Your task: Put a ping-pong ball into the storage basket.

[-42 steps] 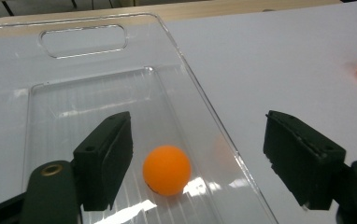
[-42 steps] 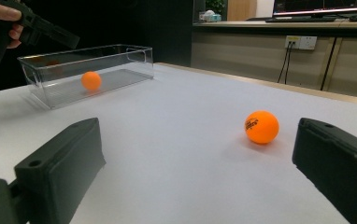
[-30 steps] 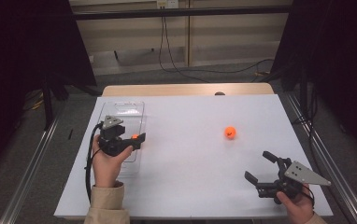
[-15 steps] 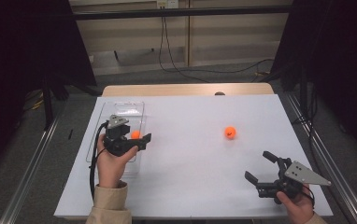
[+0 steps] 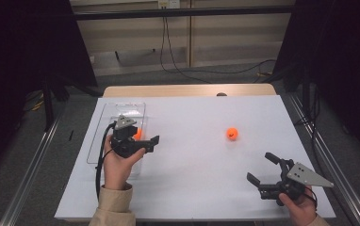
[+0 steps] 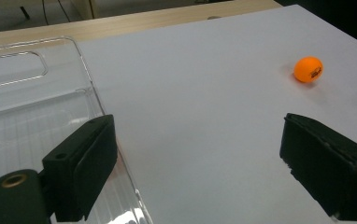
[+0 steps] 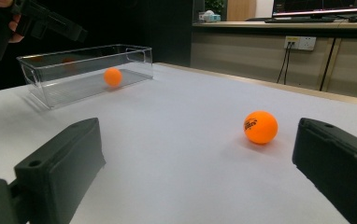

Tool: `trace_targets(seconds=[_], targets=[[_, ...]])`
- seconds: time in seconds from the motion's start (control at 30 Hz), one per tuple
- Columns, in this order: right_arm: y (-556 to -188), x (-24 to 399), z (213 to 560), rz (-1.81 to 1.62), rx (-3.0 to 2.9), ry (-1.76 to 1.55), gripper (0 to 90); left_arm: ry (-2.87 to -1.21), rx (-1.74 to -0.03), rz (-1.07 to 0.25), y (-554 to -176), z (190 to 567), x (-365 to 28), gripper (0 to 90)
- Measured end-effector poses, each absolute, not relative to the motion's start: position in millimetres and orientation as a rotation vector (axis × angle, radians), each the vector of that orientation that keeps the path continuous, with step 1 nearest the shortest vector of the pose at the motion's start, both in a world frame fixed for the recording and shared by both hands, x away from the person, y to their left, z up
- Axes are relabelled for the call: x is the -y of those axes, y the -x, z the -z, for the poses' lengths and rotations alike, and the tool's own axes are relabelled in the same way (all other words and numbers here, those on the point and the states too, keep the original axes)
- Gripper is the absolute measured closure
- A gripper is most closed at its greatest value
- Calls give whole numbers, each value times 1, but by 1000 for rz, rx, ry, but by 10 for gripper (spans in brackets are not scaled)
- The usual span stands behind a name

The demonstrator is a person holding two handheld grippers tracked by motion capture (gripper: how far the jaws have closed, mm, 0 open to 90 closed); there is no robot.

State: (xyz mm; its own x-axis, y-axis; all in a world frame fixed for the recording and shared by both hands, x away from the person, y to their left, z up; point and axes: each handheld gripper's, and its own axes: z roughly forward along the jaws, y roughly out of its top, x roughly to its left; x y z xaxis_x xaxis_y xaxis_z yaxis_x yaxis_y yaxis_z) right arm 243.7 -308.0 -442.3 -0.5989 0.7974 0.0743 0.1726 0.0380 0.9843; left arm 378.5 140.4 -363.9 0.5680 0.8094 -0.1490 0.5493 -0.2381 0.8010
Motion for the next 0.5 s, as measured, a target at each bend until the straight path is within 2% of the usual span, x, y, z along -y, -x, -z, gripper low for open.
trace_targets(seconds=[0.5], targets=[[-244,308,443,-1599,-1814,-981,16,-1925,-1072,-356,-379,366,-130,98]])
